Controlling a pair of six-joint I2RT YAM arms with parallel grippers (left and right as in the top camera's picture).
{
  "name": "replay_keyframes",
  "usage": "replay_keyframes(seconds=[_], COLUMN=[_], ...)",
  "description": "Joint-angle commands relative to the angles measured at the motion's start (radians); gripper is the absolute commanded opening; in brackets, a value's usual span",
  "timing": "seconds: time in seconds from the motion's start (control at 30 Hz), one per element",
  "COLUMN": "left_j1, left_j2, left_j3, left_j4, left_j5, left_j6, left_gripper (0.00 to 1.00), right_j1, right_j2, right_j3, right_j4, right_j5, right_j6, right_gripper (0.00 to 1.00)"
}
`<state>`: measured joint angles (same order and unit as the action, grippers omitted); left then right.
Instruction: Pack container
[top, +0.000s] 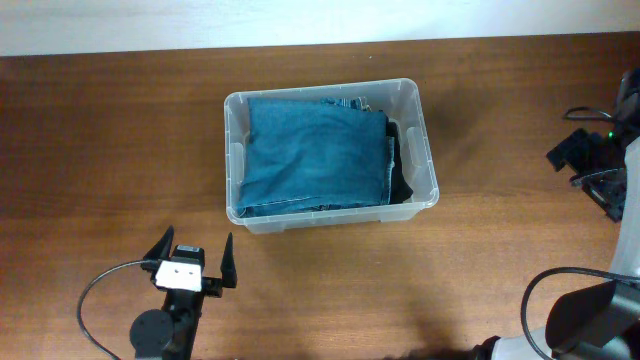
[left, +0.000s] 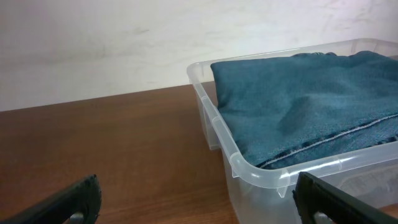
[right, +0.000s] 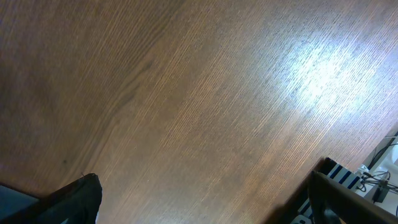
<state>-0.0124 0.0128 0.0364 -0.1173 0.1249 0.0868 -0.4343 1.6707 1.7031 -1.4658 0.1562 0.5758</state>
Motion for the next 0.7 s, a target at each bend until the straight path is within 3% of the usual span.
replay_keyframes(seconds=[0.0,0.23,0.43,0.67], left_j1=[0.005,0.005,0.005,0.005], left_j2=[-0.007,-0.007,-0.007,-0.007], left_j3=[-0.004,-0.004,-0.004,-0.004], left_j4=[-0.002,-0.002,-0.002,-0.002], left_j5=[0.017,0.017,0.017,0.017], left_j6=[0.009,0.009,0.009,0.009], left_gripper=[0.99,0.99,0.99,0.99], right_j1=[-0.005,0.042,0.227,0.259], right_j2=[-0.006,-0.214,-0.528,-0.856], right_j3=[0.001,0.001,-0.007,-0.178], right_j4=[0.000,0.003,0.003,0.011], right_j5=[0.009,0.009,0.009,0.072], right_j6=[0.009,0.009,0.009,0.005], right_gripper=[0.98,0.98,0.98,0.99])
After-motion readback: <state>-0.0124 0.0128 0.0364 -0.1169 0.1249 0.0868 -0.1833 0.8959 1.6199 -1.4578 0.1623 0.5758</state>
